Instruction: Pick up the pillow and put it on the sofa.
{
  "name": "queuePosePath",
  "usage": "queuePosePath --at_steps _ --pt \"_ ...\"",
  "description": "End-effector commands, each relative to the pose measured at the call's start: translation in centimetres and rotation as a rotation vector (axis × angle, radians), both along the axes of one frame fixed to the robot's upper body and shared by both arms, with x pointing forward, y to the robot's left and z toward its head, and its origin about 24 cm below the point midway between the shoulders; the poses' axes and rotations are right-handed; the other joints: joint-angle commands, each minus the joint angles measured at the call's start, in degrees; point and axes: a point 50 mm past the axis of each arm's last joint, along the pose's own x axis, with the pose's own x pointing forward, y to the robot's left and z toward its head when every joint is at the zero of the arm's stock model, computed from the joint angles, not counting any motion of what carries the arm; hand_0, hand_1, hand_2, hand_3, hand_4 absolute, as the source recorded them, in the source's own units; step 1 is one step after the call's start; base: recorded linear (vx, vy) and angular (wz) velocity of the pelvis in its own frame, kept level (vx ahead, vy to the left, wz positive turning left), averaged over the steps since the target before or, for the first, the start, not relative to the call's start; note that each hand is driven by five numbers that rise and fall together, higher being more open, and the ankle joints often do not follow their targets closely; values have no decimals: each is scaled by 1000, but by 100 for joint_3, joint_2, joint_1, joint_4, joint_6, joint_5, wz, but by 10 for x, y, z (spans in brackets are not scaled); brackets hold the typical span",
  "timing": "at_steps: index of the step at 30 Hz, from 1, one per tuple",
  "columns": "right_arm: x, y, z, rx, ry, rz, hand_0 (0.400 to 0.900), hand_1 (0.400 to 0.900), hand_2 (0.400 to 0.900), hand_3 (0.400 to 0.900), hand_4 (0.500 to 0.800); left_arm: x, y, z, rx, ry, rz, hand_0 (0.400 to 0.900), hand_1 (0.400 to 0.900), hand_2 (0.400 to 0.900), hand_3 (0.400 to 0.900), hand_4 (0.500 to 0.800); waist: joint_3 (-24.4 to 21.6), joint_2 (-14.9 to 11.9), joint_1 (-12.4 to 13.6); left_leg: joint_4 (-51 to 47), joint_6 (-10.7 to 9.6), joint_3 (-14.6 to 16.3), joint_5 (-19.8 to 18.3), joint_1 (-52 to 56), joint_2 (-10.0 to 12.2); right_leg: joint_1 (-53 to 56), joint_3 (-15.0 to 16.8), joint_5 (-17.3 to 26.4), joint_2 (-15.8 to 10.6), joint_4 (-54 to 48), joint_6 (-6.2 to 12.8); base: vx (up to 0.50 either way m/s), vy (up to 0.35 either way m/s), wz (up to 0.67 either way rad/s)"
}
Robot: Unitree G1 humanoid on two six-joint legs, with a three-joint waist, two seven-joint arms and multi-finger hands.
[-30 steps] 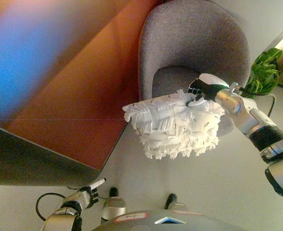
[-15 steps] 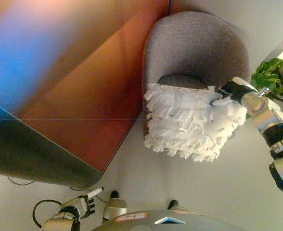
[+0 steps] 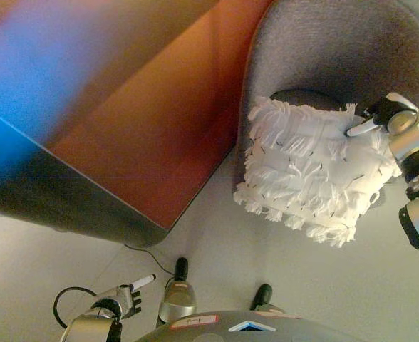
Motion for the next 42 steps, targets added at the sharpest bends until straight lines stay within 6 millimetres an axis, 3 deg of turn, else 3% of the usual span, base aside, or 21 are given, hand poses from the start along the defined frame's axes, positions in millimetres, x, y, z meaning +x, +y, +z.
queuePosePath --at_steps 1,2,3,10,20,26,28,29,33,36,37,38,42 --pt "7 12 137 -230 -378 3 473 473 473 473 544 20 21 12 92 -12 -85 900 900 900 900 800 267 -116 255 21 33 -86 -221 -41 278 -318 148 26 -318 4 220 -43 -30 9" --pt "6 10 141 -259 -391 -14 590 590 590 590 614 20 23 12 91 -19 -89 900 900 900 900 800 290 -119 271 21 35 -106 -219 -80 274 -343 137 26 -315 4 224 -49 -38 9" --pt "5 10 144 -252 -401 -24 900 900 900 900 800 19 26 13 90 -25 -95 900 900 900 900 800 307 -128 292 15 34 -120 -211 -119 273 -369 123 29 -312 3 235 -47 -42 7" --pt "0 3 149 -287 -378 -60 900 900 900 900 800 10 40 15 101 -35 -106 900 900 900 900 800 323 -234 337 2 35 -91 -192 -71 302 -317 93 44 -284 -6 252 -17 -27 -3" --pt "-10 -18 140 -284 -346 -145 900 900 900 900 800 1 58 20 105 -16 -124 900 900 900 900 800 212 -341 305 -27 42 41 -226 215 357 -108 135 40 -268 -6 272 10 -11 -6" --pt "-19 -35 127 -223 -321 -187 900 900 900 900 800 -10 65 20 102 -2 -112 900 900 900 900 800 44 -386 216 -47 63 154 -256 417 317 32 178 37 -317 -6 298 13 30 -4" --pt "-18 -38 106 -149 -304 -156 900 900 900 900 800 -14 64 18 98 3 -111 900 900 900 900 800 -51 -411 163 -47 76 205 -292 548 275 146 183 39 -359 -6 326 22 45 -4" --pt "-19 -39 105 -148 -303 -156 900 900 900 900 800 -14 65 18 99 4 -111 900 900 900 900 800 -57 -420 164 -47 77 205 -292 544 272 142 183 39 -362 -6 327 39 71 -8" --pt "-16 -29 11 118 -223 -82 900 900 900 900 800 -11 51 13 67 -12 -123 900 900 900 900 800 -271 -386 -9 -47 161 313 -384 878 120 416 224 46 -457 -6 341 46 99 -5" --pt "-31 -12 -73 273 -134 -83 900 900 900 900 800 0 44 13 53 -47 -117 900 900 900 900 800 -352 -358 -152 -47 209 403 -447 1047 68 545 309 45 -483 -6 329 -24 74 -9" --pt "-43 -2 -111 324 -80 -91 900 900 900 900 800 7 40 14 48 -66 -111 900 900 900 900 800 -368 -341 -217 -47 234 444 -475 1113 53 590 350 48 -489 -6 323 -45 60 -11" --pt "-54 6 -138 376 -45 -106 900 900 900 900 800 11 38 14 46 -72 -114 900 900 900 900 800 -376 -333 -262 -47 250 479 -496 1165 43 623 381 51 -495 -6 320 -48 56 -12" --pt "-103 28 -216 488 115 -146 900 900 900 900 800 23 30 15 38 -100 -119 900 900 900 900 800 -403 -294 -444 -42 299 627 -564 1359 17 748 472 55 -501 4 291 -49 59 -10"
